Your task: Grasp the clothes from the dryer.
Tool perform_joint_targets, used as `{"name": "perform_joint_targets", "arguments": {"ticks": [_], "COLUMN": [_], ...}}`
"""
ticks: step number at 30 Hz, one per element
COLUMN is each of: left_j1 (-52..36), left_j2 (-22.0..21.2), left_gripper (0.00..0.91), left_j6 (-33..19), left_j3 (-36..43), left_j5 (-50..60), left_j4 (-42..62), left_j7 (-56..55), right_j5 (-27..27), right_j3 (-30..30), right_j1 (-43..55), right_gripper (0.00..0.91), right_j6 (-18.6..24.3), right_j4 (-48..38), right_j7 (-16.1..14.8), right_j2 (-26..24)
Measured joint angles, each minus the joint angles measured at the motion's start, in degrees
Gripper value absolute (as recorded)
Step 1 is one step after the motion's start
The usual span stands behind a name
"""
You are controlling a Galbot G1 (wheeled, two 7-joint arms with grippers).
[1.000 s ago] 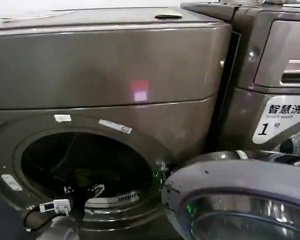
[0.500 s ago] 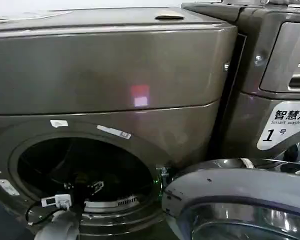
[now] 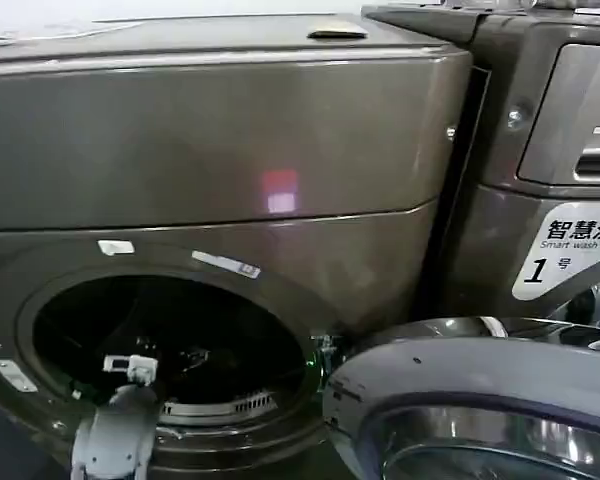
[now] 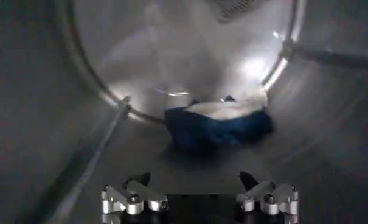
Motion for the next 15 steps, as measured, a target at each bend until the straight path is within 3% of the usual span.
{"name": "perform_joint_targets", "arguments": {"ticks": [9, 15], "left_j1": [-3.9, -6.2], "left_j2": [2.3, 3.9], "left_gripper": [0.907, 0.907], "left_j6": [-0.4, -9.2], "left_j3": [-1.7, -1.7], "left_j5": [25.0, 36.0], "left_j4": [2.2, 4.4], "left_j7": [28.0, 38.4], "right_j5": [0.0, 0.1], "right_j3": [-0.4, -0.6], "right_j1": [0.2, 0.0], "right_gripper": [0.907, 0.907], "right_j6": [0.0, 0.2], "right_j4": [0.1, -0.1], "right_j7": [-0.1, -0.2], "right_j2": [-0.3, -0.2]}}
